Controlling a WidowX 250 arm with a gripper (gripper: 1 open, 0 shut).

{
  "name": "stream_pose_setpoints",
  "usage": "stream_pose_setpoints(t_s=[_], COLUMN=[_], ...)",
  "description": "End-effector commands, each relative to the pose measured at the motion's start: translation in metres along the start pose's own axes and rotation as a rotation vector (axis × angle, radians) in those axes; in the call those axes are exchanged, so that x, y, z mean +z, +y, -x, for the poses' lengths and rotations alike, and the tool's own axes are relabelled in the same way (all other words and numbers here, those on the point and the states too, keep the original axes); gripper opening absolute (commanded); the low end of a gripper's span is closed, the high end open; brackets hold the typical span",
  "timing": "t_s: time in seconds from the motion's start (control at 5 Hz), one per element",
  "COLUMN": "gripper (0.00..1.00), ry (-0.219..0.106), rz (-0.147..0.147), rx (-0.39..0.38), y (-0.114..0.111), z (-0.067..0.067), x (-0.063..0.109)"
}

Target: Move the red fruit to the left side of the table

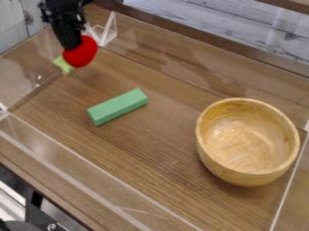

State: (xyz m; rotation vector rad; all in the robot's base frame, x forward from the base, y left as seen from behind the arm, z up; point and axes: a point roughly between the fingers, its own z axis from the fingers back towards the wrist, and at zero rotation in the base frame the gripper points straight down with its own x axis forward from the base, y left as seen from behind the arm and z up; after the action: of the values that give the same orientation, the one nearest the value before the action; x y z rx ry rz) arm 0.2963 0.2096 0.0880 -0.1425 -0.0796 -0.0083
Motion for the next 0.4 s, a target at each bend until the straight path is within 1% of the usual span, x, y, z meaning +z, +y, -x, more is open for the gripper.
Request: stream_pose_setpoints(t_s=[0.0, 0.2], gripper=[0.00, 0.00], ry=[-0.051, -0.046], rz=[-0.038, -0.027], rx=[0.011, 0.047], y=[0.0033, 0.0016], z=[-0.0079, -0.0087], x=[0.0242, 0.0198])
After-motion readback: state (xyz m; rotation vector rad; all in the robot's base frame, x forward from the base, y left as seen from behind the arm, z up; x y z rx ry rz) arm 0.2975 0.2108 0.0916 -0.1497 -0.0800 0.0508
